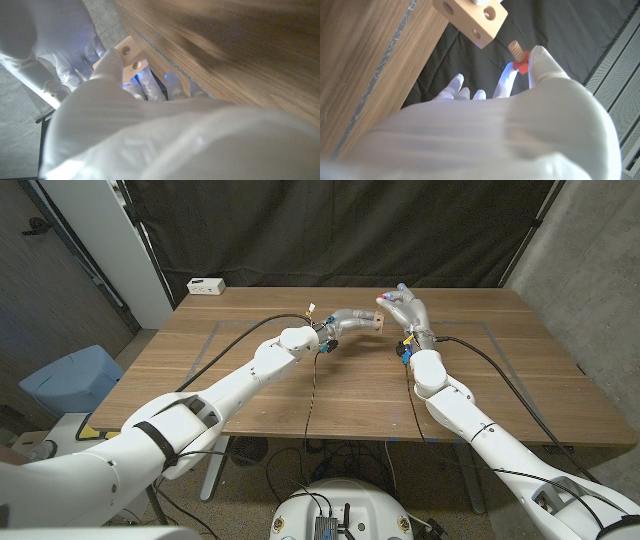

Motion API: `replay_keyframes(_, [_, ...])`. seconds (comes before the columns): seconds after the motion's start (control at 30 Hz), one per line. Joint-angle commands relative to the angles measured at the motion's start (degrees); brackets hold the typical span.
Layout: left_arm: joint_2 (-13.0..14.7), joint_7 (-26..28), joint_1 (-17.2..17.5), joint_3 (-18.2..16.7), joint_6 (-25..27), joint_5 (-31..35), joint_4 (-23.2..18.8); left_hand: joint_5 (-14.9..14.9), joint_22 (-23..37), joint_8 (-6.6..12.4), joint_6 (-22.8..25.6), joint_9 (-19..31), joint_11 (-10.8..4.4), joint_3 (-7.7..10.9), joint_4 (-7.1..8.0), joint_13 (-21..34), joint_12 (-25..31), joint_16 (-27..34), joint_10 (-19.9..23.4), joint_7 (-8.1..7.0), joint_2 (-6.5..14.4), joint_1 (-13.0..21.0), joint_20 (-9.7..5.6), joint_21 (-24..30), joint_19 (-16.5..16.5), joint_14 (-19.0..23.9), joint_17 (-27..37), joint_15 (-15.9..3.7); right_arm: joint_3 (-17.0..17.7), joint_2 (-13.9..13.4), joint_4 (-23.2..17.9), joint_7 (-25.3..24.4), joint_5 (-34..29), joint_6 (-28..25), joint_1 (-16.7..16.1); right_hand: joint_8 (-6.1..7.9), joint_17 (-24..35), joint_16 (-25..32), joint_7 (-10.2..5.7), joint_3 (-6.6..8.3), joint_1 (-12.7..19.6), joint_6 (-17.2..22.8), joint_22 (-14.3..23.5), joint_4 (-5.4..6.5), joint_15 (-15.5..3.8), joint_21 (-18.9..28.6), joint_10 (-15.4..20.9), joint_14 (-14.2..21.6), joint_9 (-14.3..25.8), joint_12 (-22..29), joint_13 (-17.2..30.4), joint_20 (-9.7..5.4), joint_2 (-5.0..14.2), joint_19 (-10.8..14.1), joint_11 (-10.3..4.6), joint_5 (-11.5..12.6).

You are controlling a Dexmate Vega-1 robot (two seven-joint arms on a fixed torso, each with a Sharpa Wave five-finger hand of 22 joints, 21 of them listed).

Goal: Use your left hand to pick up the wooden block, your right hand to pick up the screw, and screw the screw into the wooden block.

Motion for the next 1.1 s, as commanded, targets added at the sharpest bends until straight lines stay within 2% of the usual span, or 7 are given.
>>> replay_keyframes(0.03, [0.3,0.3,0.5,0.0,0.3,0.0,-0.9,0.4,0.1,0.34,0.3,0.3,0.15,0.19,0.10,0.1,0.5,0.2,-0.2,0.20,0.3,-0.2,0.09,0.3,-0.1,-0.2,0.3,-2.49,-0.3,0.2,0.2,-0.2,-0.1,0.0,-0.1,0.32,0.3,0.1,-0.10,0.51,-0.2,0.0,0.2,-0.03,0.03,-0.2,0.6,0.5,0.1,0.1,0.2,-0.12,0.08,0.3,-0.15,0.2])
replay_keyframes(1.1, [0.8,1.3,1.3,0.0,1.4,0.2,-3.0,0.5,0.1,0.34,0.3,0.3,0.16,0.15,0.14,-0.1,0.5,0.2,-0.3,0.32,0.5,-0.5,0.17,0.3,-0.1,-0.1,0.3,-2.38,0.0,-0.1,-0.5,-1.5,-0.7,0.1,-1.5,0.97,0.5,0.0,-0.25,0.77,-0.3,0.1,0.2,0.02,-0.12,-0.3,0.8,0.8,0.0,0.0,0.2,-0.31,0.35,0.4,-0.09,0.4])
